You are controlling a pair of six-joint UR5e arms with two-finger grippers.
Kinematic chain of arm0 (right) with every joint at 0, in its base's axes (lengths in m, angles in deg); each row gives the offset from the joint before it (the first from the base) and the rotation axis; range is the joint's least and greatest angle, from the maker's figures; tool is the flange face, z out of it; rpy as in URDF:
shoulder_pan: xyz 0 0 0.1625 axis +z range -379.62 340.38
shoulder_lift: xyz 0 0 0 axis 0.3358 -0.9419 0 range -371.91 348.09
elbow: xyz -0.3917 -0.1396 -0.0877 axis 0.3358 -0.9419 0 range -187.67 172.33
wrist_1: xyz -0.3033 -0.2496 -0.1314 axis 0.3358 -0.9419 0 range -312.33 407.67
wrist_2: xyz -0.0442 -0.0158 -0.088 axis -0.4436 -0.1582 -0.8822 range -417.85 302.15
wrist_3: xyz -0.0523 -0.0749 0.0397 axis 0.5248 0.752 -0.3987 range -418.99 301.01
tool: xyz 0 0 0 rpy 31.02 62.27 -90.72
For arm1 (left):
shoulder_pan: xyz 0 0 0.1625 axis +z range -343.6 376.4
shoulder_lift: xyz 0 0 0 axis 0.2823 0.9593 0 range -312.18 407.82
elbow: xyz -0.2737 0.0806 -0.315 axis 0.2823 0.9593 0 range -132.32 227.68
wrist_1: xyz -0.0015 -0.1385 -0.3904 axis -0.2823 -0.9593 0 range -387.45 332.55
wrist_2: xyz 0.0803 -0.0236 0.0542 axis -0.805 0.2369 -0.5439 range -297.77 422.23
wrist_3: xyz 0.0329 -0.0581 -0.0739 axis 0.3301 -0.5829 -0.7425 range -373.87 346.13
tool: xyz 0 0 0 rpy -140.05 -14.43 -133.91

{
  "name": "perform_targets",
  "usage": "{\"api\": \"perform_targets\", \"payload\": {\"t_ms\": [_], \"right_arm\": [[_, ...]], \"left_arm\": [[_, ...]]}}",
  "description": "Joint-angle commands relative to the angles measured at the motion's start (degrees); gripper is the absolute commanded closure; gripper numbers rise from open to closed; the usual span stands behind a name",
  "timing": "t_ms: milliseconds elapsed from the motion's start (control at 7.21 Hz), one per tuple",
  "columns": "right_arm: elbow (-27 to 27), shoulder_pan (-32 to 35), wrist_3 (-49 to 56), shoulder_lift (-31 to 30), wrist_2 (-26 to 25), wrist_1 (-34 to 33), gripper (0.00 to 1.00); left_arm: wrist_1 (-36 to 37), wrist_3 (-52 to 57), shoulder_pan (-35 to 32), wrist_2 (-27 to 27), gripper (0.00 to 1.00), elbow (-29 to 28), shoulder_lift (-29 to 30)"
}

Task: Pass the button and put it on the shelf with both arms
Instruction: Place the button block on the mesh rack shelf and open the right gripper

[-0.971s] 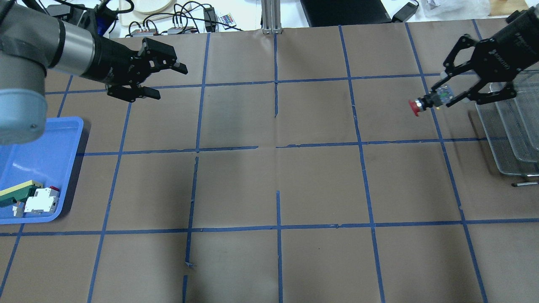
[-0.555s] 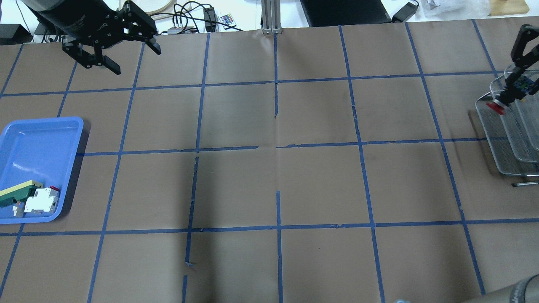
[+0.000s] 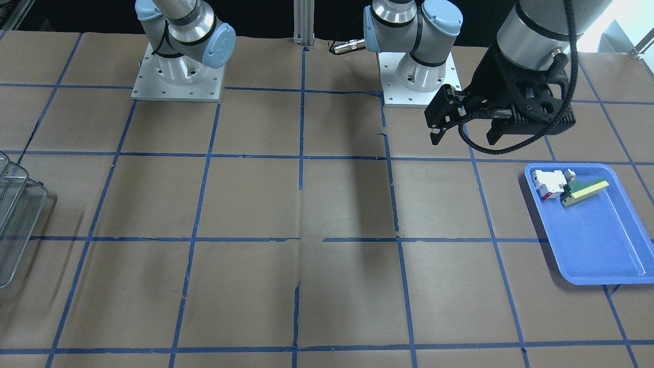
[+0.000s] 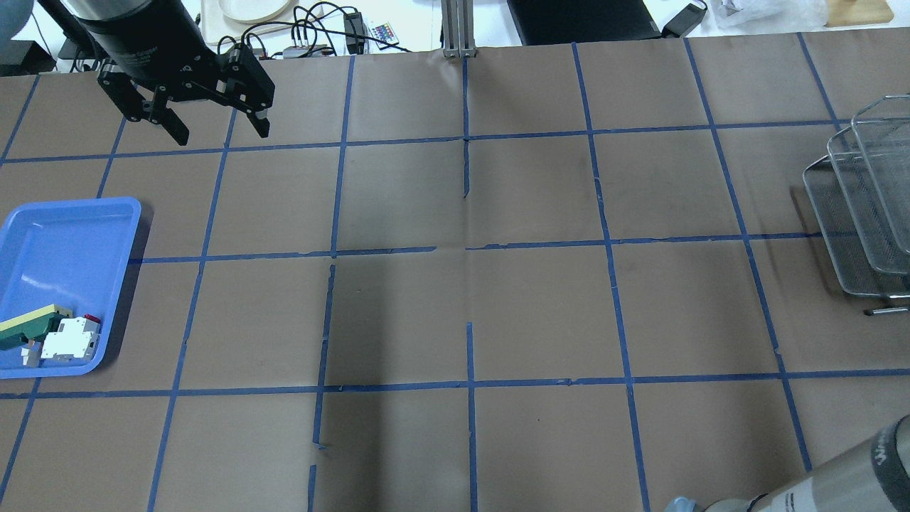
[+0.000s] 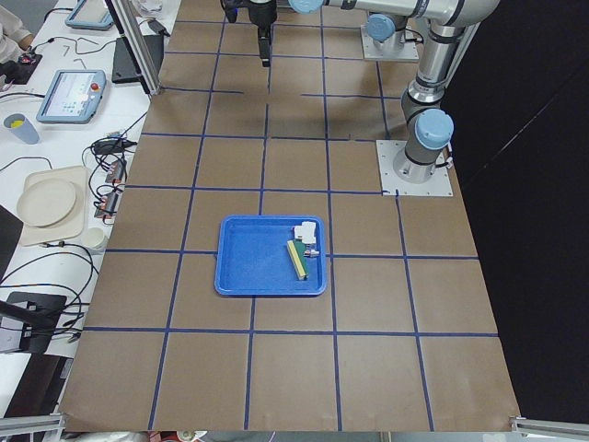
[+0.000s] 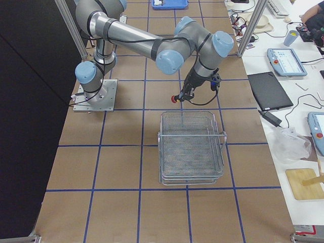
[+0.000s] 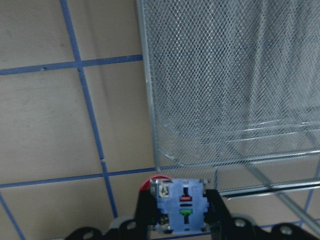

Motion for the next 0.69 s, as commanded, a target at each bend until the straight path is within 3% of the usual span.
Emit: {"api": "perform_targets", "payload": {"t_ms": [0, 277, 416, 555], "right_arm": [[0.0, -1.3, 4.4, 2.9, -3.8, -3.2, 0.92], [0.0, -1.4, 3.7, 5.1, -3.1, -4.3, 0.88], [0.0, -1.4, 3.7, 5.3, -3.1, -4.7, 0.74], [0.0, -1.5, 3.7, 5.8, -3.6, -4.8, 0.68]], "left_arm": [[-0.3, 5.3, 0.4, 0.0, 0.0, 1.2, -0.9], [-0.2, 5.0, 0.1, 0.0, 0.0, 1.3, -0.9], [-0.2, 5.0, 0.1, 0.1, 0.0, 1.2, -0.9], [-0.2, 4.9, 0.1, -0.1, 0.0, 1.3, -0.9]]}}
